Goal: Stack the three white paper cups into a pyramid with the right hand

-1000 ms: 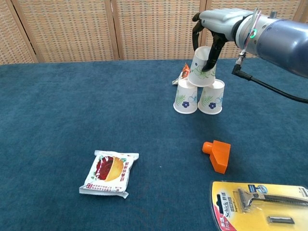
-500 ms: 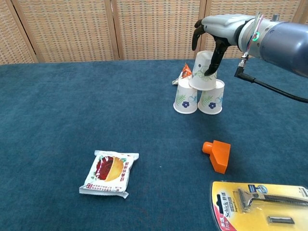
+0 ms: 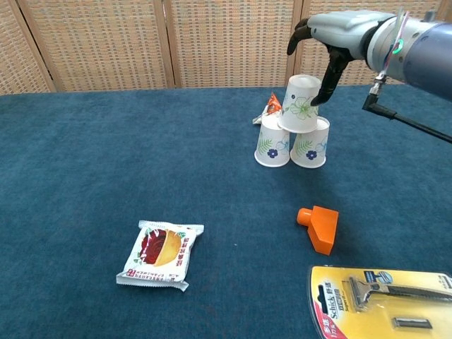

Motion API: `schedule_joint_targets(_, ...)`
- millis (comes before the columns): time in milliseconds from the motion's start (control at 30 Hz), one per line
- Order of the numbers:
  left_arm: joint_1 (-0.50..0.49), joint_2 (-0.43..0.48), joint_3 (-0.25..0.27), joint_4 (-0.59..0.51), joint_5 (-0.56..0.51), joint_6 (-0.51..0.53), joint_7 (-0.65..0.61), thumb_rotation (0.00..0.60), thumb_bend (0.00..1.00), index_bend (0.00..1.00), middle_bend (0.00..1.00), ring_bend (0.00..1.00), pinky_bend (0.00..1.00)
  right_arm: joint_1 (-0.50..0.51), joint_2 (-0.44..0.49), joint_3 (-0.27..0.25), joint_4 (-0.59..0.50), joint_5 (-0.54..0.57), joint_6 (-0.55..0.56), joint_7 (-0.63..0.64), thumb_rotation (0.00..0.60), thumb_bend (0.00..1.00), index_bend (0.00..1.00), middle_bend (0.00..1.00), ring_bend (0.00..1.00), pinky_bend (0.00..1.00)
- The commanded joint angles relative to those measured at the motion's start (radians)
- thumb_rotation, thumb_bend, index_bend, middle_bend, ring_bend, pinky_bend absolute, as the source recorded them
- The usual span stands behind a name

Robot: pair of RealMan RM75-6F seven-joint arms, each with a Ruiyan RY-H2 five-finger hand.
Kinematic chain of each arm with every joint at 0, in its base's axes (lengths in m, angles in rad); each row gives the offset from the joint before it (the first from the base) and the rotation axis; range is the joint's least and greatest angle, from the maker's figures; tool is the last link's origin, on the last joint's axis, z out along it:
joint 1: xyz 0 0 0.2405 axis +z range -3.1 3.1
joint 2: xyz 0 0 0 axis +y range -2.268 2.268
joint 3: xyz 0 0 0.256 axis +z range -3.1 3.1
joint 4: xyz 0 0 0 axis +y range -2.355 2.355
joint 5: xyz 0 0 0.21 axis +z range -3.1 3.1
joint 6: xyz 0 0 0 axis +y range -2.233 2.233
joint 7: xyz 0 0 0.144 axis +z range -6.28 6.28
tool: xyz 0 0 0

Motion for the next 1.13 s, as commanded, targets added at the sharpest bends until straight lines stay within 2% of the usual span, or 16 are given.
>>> schedule_joint_targets(33, 0.003, 0.000, -0.001, 0.000, 0.009, 0.012, -0.008, 0.600, 0.20, 0.00, 0.00, 0.00, 0.00, -0.051, 0.082, -0.015, -0.116, -0.044, 0.064, 0.011, 0.600, 0.04, 0.22, 0.00, 0.00, 0.00)
schedule_joint_targets(167, 0.008, 0.002, 0.000, 0.001, 0.014, 0.023, -0.015, 0.600, 0.20, 0.00, 0.00, 0.00, 0.00, -0.143, 0.184, -0.072, -0.267, -0.130, 0.132, 0.054, 0.600, 0.04, 0.19, 0.00, 0.00, 0.00)
schedule_joint_targets(267, 0.009, -0.005, -0.002, 0.005, 0.018, 0.029, -0.011, 0.600, 0.20, 0.00, 0.00, 0.00, 0.00, -0.244, 0.245, -0.162, -0.347, -0.250, 0.191, 0.123, 0.600, 0.04, 0.14, 0.00, 0.00, 0.00)
schedule_joint_targets(400, 0.012, -0.011, 0.000, 0.004, 0.028, 0.038, -0.005, 0.600, 0.20, 0.00, 0.00, 0.00, 0.00, -0.344, 0.270, -0.261, -0.348, -0.395, 0.241, 0.219, 0.600, 0.04, 0.08, 0.00, 0.00, 0.00)
schedule_joint_targets(533, 0.016, -0.018, 0.000, 0.003, 0.036, 0.050, -0.002, 0.600, 0.20, 0.00, 0.00, 0.00, 0.00, -0.450, 0.266, -0.352, -0.292, -0.528, 0.311, 0.311, 0.600, 0.04, 0.06, 0.00, 0.00, 0.00)
schedule_joint_targets(667, 0.019, -0.022, 0.000, 0.006, 0.038, 0.057, -0.001, 0.600, 0.20, 0.00, 0.00, 0.00, 0.00, -0.526, 0.242, -0.395, -0.223, -0.601, 0.370, 0.386, 0.600, 0.04, 0.05, 0.00, 0.00, 0.00)
schedule_joint_targets(900, 0.021, -0.036, -0.004, 0.007, 0.031, 0.059, 0.021, 0.600, 0.20, 0.00, 0.00, 0.00, 0.00, -0.650, 0.186, -0.432, -0.085, -0.714, 0.478, 0.506, 0.600, 0.04, 0.05, 0.00, 0.00, 0.00)
schedule_joint_targets(1133, 0.022, -0.040, -0.001, 0.007, 0.036, 0.060, 0.034, 0.600, 0.20, 0.00, 0.00, 0.00, 0.00, -0.696, 0.178, -0.424, -0.041, -0.752, 0.493, 0.532, 0.600, 0.04, 0.01, 0.00, 0.00, 0.00)
